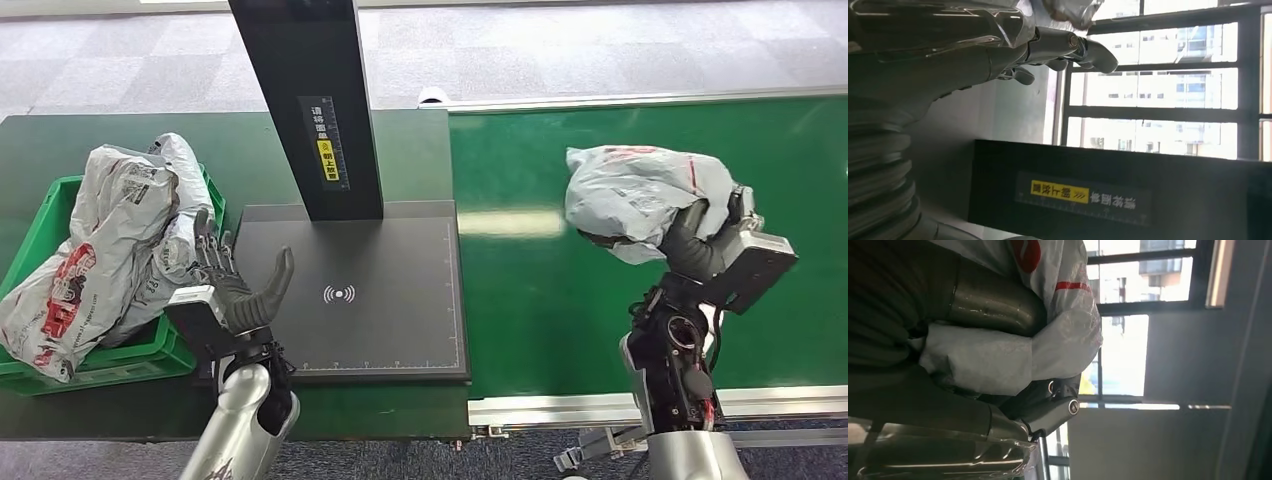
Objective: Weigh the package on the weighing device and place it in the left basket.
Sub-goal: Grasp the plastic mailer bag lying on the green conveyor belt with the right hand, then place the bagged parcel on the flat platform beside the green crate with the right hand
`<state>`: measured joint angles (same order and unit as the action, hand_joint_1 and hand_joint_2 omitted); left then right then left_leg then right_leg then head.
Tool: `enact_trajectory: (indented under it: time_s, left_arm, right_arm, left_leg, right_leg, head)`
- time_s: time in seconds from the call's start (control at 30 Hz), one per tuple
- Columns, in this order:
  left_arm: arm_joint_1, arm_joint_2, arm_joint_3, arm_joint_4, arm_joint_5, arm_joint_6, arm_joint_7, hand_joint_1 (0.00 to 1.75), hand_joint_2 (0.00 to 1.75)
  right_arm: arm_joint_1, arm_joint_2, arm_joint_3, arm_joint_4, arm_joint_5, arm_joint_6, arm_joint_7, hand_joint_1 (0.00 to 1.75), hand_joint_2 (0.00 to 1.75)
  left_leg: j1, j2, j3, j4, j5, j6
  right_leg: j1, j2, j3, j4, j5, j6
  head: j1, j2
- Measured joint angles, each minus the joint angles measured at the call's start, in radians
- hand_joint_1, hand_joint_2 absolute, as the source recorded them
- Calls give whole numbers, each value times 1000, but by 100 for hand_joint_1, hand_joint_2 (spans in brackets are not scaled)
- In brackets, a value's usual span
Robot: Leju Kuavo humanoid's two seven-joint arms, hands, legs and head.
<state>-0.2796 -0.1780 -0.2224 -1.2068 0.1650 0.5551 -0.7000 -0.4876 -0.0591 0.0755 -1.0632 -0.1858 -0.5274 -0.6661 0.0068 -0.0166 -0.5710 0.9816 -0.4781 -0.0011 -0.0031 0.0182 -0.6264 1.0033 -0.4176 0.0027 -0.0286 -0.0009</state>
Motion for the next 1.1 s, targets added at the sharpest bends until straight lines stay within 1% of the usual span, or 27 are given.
enact_trajectory:
  time_s: [0.03, 0.07, 0.1, 0.17, 0.27, 0.33, 0.4, 0.43, 0.53, 0.67, 0.83, 0.93, 0.97, 1.03, 1.07, 1.1]
  left_arm:
    - [2, -4, 9, -15, 0, 2, 0, 0, 175]
    - [2, -8, 15, -27, 0, 1, -1, 0, 175]
    - [2, -12, 20, -36, 0, -2, -1, 0, 175]
    - [2, -18, 26, -49, 3, -11, -1, 0, 175]
    - [-5, -30, 29, -55, 9, -29, -1, 0, 175]
    - [-15, -40, 27, -54, 17, -43, -1, 0, 175]
    - [-27, -48, 23, -52, 27, -54, -1, 0, 175]
    - [-34, -52, 22, -50, 30, -59, -1, 0, 175]
    - [-48, -60, 20, -42, 39, -70, -1, 0, 175]
    - [-55, -66, 19, -35, 42, -73, -1, 0, 175]
    - [-71, -73, 11, -25, 44, -79, -1, 0, 175]
    - [-74, -74, 8, -20, 46, -81, -1, 0, 175]
    - [-75, -74, 8, -19, 47, -81, -1, 0, 175]
    - [-81, -74, 6, -15, 52, -81, -1, 0, 175]
    - [-86, -74, 5, -12, 53, -81, -1, 0, 175]
    - [-91, -74, 3, -9, 55, -81, -1, 0, 175]
  right_arm:
    - [9, 20, -3, -43, 35, -47, -13, 175, 175]
    - [18, 40, -4, -88, 104, -89, -21, 175, 175]
    - [27, 60, -5, -130, 194, -121, -27, 175, 175]
    - [38, 100, -1, -203, 427, -155, -32, 175, 175]
    - [47, 154, 24, -264, 809, -162, -34, 175, 175]
    - [52, 178, 56, -275, 1047, -164, -34, 175, 175]
    - [55, 188, 98, -261, 1200, -164, -35, 175, 175]
    - [56, 191, 122, -244, 1240, -164, -35, 175, 175]
    - [52, 193, 188, -161, 1280, -164, -34, 175, 175]
    - [40, 194, 245, -60, 1285, -164, -34, 175, 175]
    - [-40, 211, 343, 247, 1276, -161, 1, 175, 175]
    - [-72, 221, 383, 385, 1269, -148, 18, 175, 175]
    - [-84, 222, 392, 420, 1267, -127, 30, 175, 175]
    - [-115, 225, 417, 494, 1272, -19, 79, 175, 175]
    - [-127, 226, 433, 528, 1277, 70, 106, 175, 175]
    - [-139, 227, 452, 562, 1281, 179, 134, 175, 175]
  left_leg:
    - [0, 0, 0, 0, 0, 0]
    - [0, 1, 0, 0, 0, 0]
    - [0, 1, 0, 0, 0, 0]
    - [0, 1, 0, 0, 0, 0]
    - [0, 1, 1, 0, 0, 0]
    - [0, 1, 1, -1, 0, 0]
    - [0, 1, 1, 0, 0, 0]
    - [0, 1, 1, 0, 0, 0]
    - [0, 1, 1, 0, 0, 0]
    - [0, 1, 1, 0, 0, 0]
    - [0, 0, 1, 0, 0, 0]
    - [0, -1, 1, 0, 0, 0]
    - [0, 0, 1, 0, 0, 0]
    - [0, 1, 1, 0, 0, 0]
    - [0, 1, 1, 0, 0, 0]
    - [0, 1, 1, 0, 0, 0]
  right_leg:
    - [0, 0, 0, 0, 0, 0]
    - [0, 1, 0, 0, 0, 0]
    - [0, 1, 0, 0, 0, 0]
    - [0, 1, 0, 0, 0, 0]
    - [1, 2, 0, 0, 0, -1]
    - [1, 2, 0, 0, 0, -1]
    - [1, 1, 0, 0, 0, 0]
    - [0, 1, 1, 0, 0, 0]
    - [0, 1, 1, 0, 0, 0]
    - [0, 1, 0, 0, 0, 0]
    - [0, 0, 0, 0, 0, 0]
    - [0, -1, 0, 0, 0, 0]
    - [0, 0, 0, 0, 0, 0]
    - [0, 1, 0, 0, 0, 0]
    - [0, 1, 0, 0, 0, 0]
    - [0, 1, 0, 0, 0, 0]
  head:
    - [0, 0]
    - [0, 0]
    - [0, 0]
    - [0, 0]
    - [0, 0]
    - [0, 0]
    - [0, 0]
    - [0, 0]
    - [0, 0]
    - [0, 0]
    - [0, 0]
    - [0, 0]
    - [0, 0]
    - [0, 0]
    - [0, 0]
    - [0, 0]
